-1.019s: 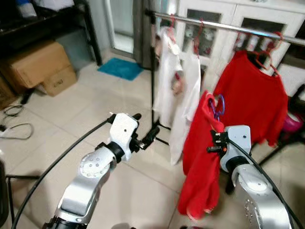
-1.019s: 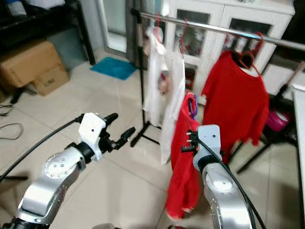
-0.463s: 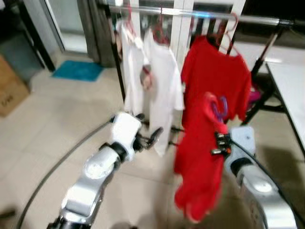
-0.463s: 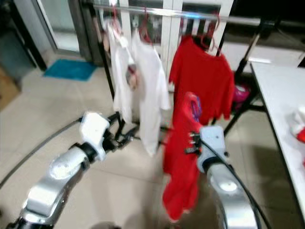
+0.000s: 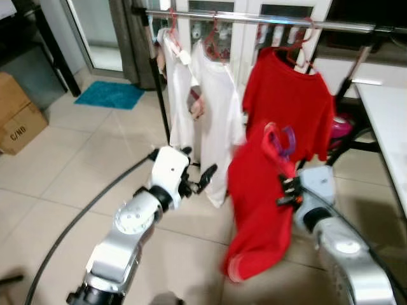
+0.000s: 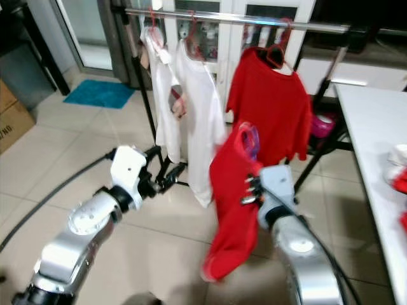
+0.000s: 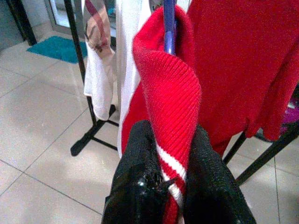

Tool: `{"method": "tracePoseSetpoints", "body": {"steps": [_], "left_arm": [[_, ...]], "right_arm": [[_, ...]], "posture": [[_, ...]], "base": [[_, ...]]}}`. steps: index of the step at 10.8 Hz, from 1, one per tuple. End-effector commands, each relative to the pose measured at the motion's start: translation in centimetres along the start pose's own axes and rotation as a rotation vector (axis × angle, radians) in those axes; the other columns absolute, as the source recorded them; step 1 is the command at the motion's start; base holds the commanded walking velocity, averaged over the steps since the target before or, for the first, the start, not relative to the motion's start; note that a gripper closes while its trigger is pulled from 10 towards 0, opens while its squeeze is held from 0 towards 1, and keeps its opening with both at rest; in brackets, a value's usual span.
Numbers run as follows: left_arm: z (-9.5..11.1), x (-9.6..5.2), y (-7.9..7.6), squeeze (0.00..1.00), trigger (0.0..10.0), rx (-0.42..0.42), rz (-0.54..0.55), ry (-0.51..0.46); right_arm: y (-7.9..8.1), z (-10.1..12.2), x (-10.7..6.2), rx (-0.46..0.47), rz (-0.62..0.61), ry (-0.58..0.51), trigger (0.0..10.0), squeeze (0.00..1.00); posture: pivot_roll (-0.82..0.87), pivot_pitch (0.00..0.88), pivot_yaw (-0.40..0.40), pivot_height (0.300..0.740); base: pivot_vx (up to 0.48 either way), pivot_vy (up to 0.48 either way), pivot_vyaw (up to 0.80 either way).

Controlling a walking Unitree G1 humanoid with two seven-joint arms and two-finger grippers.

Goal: Hang hanger

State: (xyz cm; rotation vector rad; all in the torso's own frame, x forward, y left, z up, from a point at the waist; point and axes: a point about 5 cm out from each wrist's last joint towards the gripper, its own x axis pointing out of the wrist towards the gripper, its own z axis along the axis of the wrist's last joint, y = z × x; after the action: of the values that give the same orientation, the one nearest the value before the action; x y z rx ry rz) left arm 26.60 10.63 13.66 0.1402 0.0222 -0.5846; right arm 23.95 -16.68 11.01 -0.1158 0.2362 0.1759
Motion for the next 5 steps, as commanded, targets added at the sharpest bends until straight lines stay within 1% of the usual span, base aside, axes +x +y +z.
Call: {"method": "tracePoseSetpoints", "body": {"steps": [1, 2, 3, 4, 5], "left_arm": [[-0.3, -0.2, 0.7, 0.00, 10.0, 0.005, 0.022, 0.011], [-0.3, -0.1, 1.0, 0.00, 10.0, -0.003, 0.030, 0.021], [-0.3, 0.3, 1.6, 0.00, 10.0, -0.038, 0.051, 0.036], [0.0, 0.6, 2.0, 1.00, 10.0, -0.082, 0.061, 0.022], [0.9, 1.2, 2.5, 1.00, 10.0, -0.147, 0.072, -0.023]], "right_arm": [[0.7, 2.0, 0.1, 0.003, 0.051, -0.107, 10.0, 0.00], [0.7, 2.5, 0.1, 0.014, 0.074, -0.150, 7.1, 0.00], [0.5, 3.3, 0.0, 0.022, 0.114, -0.205, 0.0, 0.00], [0.4, 3.5, 0.0, 0.012, 0.136, -0.224, 0.0, 0.00], [0.3, 3.8, 0.1, -0.021, 0.161, -0.247, 0.0, 0.00]], "posture": [[0.07, 0.025, 0.020, 0.740], [0.07, 0.024, 0.020, 0.740], [0.07, 0.022, 0.021, 0.740], [0.07, 0.023, 0.023, 0.740], [0.07, 0.021, 0.024, 0.740]], "base": [[0.000, 0.000, 0.00], [0.000, 0.000, 0.00], [0.000, 0.000, 0.00], [0.000, 0.000, 0.00], [0.000, 0.000, 0.00]]}}
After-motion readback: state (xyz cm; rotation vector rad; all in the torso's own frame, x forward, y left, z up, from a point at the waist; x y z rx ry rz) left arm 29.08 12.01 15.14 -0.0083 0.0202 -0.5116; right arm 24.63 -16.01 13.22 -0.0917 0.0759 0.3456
